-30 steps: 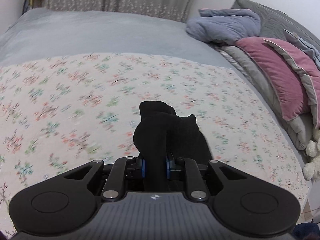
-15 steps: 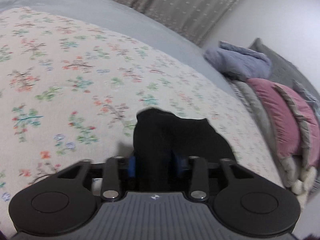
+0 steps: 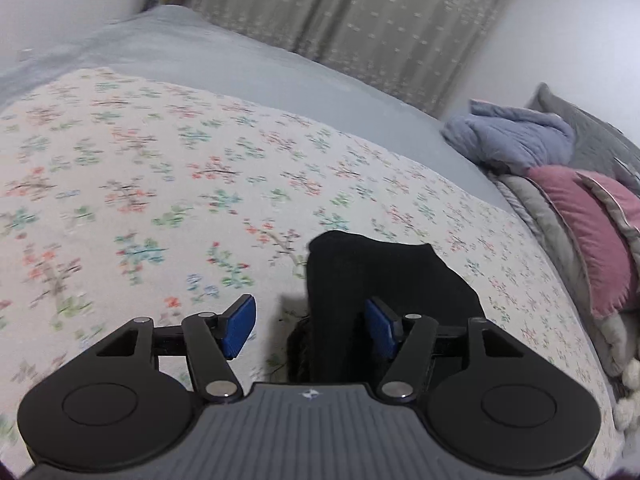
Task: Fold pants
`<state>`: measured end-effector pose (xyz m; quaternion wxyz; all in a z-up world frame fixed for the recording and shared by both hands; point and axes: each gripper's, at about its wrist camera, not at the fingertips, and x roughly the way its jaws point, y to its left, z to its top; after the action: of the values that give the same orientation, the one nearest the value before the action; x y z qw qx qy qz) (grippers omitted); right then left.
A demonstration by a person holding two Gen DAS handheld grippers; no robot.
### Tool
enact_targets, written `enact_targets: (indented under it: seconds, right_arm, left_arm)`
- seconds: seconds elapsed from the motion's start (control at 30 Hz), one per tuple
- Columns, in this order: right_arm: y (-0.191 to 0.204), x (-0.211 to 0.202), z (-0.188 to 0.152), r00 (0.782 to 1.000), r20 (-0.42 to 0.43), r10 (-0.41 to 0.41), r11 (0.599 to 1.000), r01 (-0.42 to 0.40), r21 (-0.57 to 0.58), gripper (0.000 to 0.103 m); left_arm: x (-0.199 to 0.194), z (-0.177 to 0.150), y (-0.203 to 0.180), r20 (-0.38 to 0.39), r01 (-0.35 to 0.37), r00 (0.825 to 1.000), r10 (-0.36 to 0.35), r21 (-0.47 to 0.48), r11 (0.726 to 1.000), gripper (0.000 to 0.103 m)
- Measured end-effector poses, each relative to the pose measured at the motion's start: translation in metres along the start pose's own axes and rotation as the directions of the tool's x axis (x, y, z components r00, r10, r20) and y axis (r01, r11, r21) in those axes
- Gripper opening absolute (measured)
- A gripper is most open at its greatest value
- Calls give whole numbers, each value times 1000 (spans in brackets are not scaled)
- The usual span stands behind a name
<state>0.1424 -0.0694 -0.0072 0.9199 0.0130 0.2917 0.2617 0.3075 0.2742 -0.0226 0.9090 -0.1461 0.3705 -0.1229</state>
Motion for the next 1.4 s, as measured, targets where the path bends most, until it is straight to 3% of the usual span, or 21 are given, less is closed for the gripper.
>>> enact_targets:
  seconds: [0.07, 0.13, 0.17, 0.23, 0.33, 0.4, 0.5, 0.6, 0.63, 0.8, 0.9, 0.97, 1.0, 1.03, 1.13, 1.27, 1.37, 1.4]
  right_arm:
    - [-44, -18, 1, 998, 9, -57, 995, 56, 84, 68]
    - [-90, -23, -6, 992, -29, -121, 976, 124, 179, 41]
    - [-111, -21, -13, 988, -69, -136, 961, 149, 235, 40]
    - [-141, -14, -31, 989, -118, -90, 929, 127, 348, 40]
    - [-151, -1, -56, 989, -147, -8, 892, 74, 446, 40]
    - [-137, 8, -65, 982, -188, -9, 907, 87, 411, 40]
    - [-115, 6, -78, 971, -238, -22, 938, 103, 332, 41]
    - [-95, 2, -90, 950, -308, -59, 971, 126, 201, 41]
    - [-92, 4, -94, 945, -325, -39, 976, 106, 192, 41]
    - [-87, -19, -80, 965, -256, -63, 978, 111, 179, 36]
    - [-86, -38, -67, 973, -129, -191, 975, 203, 91, 38]
    - [-90, -33, -67, 978, -116, -171, 975, 184, 120, 37]
    - [-90, -26, -70, 981, -143, -132, 978, 153, 144, 30]
    - [-88, -16, -76, 978, -188, -94, 980, 124, 156, 32]
    - [-69, -4, -83, 962, -225, -153, 986, 164, 32, 33]
    - [-85, -7, -73, 962, -251, -107, 980, 144, 134, 35]
    - [-110, -19, -64, 979, -196, -56, 949, 113, 295, 53]
    - [-120, -26, -62, 985, -163, -54, 930, 109, 352, 66]
  left_arm:
    - [-18, -3, -7, 24, 17, 1000, -17, 1, 1000, 59]
    - [-35, -8, -23, 49, 86, 995, -87, 28, 996, 59]
    - [-41, -12, -36, 55, 120, 991, -122, 43, 992, 59]
    - [-39, -21, -56, 43, 166, 985, -169, 71, 984, 59]
    - [-6, -35, -70, -21, 102, 995, -100, 112, 988, 58]
    - [9, -42, -65, -15, 84, 996, -82, 144, 986, 55]
    - [11, -37, -59, -15, 69, 998, -68, 178, 981, 42]
    - [10, -39, -56, -13, 71, 997, -70, 196, 978, 41]
    - [9, -40, -58, -10, 58, 998, -57, 214, 975, 41]
    - [0, -43, -55, 11, 89, 996, -91, 141, 986, 41]
    - [-7, -48, -52, 19, 103, 994, -106, 120, 987, 41]
    - [-12, -53, -54, 22, 93, 995, -97, 131, 987, 41]
    - [-14, -55, -54, 21, 85, 996, -89, 131, 988, 41]
    - [-17, -57, -53, 18, 79, 996, -82, 127, 989, 41]
    - [-21, -61, -49, 5, 66, 998, -67, 124, 990, 41]
    - [-19, -58, -41, 6, 75, 997, -76, 96, 993, 40]
    - [-30, -47, -29, 30, 87, 996, -87, -4, 996, 44]
    - [-34, -44, -22, 46, 90, 995, -88, -43, 995, 56]
